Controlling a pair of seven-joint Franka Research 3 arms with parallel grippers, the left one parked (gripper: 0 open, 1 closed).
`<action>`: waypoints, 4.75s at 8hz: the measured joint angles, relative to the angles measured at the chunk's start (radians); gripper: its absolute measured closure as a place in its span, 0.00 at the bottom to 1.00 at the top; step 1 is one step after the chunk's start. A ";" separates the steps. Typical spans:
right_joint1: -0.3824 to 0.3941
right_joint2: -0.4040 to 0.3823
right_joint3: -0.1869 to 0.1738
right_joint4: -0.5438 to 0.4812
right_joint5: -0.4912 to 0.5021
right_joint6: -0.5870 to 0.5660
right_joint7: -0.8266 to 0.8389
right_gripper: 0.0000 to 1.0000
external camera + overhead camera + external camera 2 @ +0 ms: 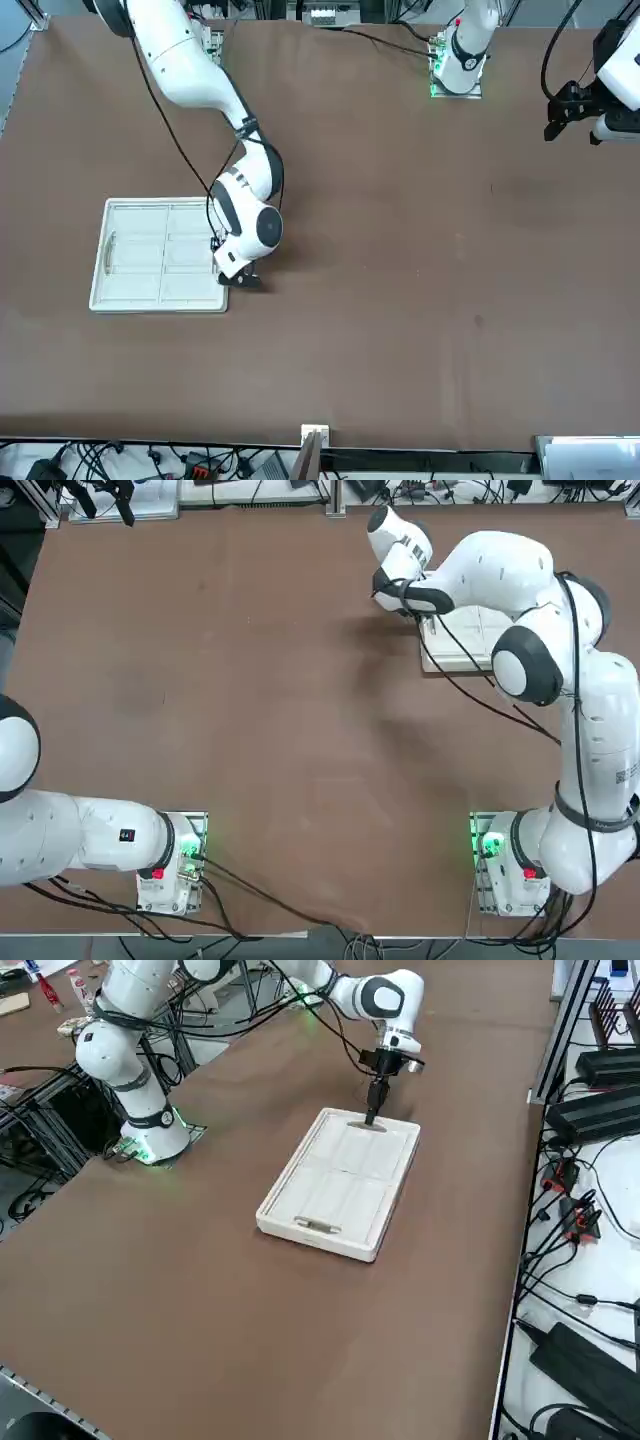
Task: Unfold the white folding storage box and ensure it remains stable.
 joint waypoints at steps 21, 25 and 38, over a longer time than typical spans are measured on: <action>0.119 -0.003 -0.004 0.230 -0.253 -0.387 0.009 0.76; 0.132 -0.004 -0.005 0.243 -0.289 -0.405 0.010 0.76; 0.168 0.011 -0.018 0.252 -0.376 -0.437 0.010 0.76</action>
